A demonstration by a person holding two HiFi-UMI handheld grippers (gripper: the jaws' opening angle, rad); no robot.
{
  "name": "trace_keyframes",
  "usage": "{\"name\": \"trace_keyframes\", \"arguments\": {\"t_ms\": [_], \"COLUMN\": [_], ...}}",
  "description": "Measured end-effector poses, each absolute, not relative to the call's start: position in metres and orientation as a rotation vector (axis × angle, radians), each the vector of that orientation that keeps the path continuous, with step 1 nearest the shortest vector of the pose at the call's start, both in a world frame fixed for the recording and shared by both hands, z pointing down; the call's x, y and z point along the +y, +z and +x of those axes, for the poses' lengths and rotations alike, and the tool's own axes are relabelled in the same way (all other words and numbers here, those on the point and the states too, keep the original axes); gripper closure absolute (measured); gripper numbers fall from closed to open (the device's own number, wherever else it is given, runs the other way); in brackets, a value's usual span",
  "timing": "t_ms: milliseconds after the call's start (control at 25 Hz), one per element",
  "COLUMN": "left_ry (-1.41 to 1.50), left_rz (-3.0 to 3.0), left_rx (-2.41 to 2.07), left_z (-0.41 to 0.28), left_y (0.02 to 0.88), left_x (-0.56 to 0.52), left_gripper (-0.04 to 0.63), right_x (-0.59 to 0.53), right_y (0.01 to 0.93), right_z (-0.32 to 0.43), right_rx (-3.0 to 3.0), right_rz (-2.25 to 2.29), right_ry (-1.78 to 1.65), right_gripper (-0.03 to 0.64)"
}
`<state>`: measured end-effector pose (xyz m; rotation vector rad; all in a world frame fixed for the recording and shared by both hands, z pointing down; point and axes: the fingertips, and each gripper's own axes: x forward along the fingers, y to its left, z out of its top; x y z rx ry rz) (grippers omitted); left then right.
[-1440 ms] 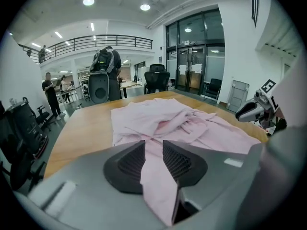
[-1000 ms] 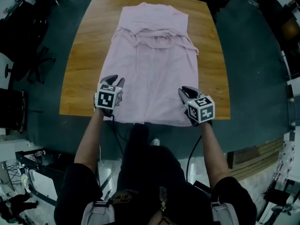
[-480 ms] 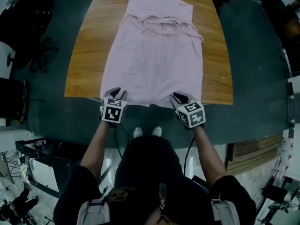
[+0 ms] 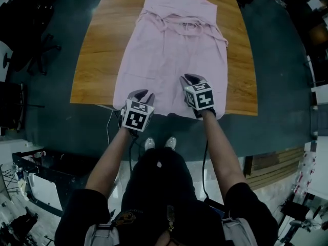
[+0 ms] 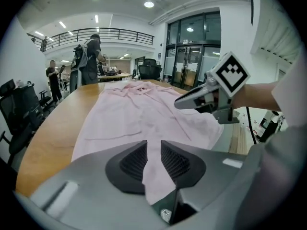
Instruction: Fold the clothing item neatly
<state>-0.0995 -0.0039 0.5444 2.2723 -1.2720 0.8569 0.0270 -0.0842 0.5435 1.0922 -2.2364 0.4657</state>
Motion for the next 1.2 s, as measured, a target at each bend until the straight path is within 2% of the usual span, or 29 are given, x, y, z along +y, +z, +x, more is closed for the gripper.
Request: {"name": "trace_keyframes", "arguments": {"t_ms": [320, 400, 520, 800, 1200], "left_ry": [0.79, 0.8, 0.844, 1.014, 1.105], "left_rz": [2.446, 2.454, 2.455, 2.433, 2.364], "left_rx": [-1.153, -1.122, -1.071, -0.986, -0.96], "left_z": [-0.03, -0.014, 0.009, 0.05, 0.092], "left_y": [0.509, 0.508, 0.515, 0.545, 0.582], "left_x": [-0.077, -0.094, -0.117, -0.16, -0.184], "left_gripper": [0.503, 0.503, 0.503, 0.503, 0.503], "right_x": [-0.154, -0.154, -0.151, -0.15, -0.152], "right_y": [0.578, 0.585, 0.585, 0.579, 0.588], "right_z": [0.066, 0.072, 0.081, 0.108, 0.115], "right_rx": [-2.038, -2.02, -2.044, -2.093, -2.122], "right_rz": [1.22, 1.203, 1.209, 1.263, 1.252], "right_ry": [0.463, 0.478, 0.504, 0.588, 0.631], "right_gripper": [0.541, 0.559, 0.601, 0.601, 0.601]}}
